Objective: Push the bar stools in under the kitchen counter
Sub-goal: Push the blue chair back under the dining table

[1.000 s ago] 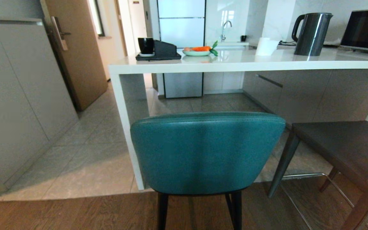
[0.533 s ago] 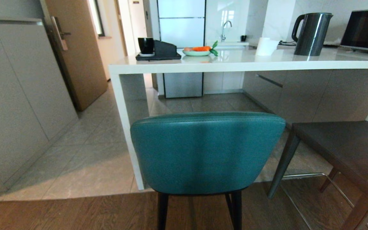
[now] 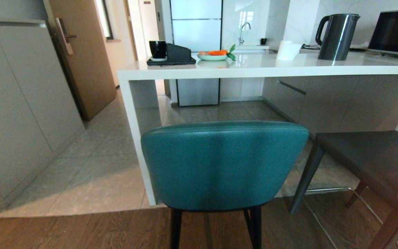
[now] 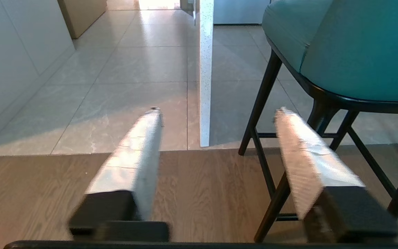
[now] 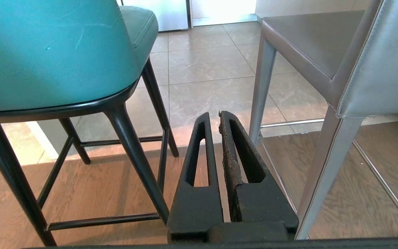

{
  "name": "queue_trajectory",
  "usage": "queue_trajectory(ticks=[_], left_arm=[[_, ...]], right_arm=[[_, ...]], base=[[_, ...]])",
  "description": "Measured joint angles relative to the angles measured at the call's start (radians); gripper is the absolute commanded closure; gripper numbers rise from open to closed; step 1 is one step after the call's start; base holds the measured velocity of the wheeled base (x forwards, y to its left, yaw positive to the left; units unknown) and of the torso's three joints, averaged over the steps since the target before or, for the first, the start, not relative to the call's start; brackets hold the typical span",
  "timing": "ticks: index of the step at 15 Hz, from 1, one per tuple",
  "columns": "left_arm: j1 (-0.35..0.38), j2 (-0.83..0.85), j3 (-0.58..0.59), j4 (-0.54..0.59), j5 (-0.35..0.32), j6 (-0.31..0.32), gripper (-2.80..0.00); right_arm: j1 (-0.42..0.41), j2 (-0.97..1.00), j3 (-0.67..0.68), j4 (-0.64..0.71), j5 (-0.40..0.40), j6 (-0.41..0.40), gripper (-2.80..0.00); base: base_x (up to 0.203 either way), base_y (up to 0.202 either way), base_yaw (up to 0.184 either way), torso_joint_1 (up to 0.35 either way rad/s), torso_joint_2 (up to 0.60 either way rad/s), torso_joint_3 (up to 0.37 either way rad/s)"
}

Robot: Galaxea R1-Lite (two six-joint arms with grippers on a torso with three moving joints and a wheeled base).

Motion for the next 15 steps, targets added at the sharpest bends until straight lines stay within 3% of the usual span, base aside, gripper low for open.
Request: queue_trajectory(ticks=[8, 9, 15], left_arm=[[0.0, 0.0, 0.0, 0.0, 0.0, 0.0, -2.8], [0.0, 0.0, 0.0, 0.0, 0.0, 0.0, 0.0], [0.0, 0.0, 0.0, 0.0, 0.0, 0.0, 0.0]], right_arm=[[0.0, 0.0, 0.0, 0.0, 0.0, 0.0, 0.0], [0.0, 0.0, 0.0, 0.0, 0.0, 0.001, 0.0], [0.0, 0.0, 0.0, 0.0, 0.0, 0.0, 0.0]], base=[[0.0, 0.0, 0.0, 0.0, 0.0, 0.0], [0.0, 0.0, 0.0, 0.0, 0.0, 0.0], [0.0, 0.0, 0.0, 0.0, 0.0, 0.0]])
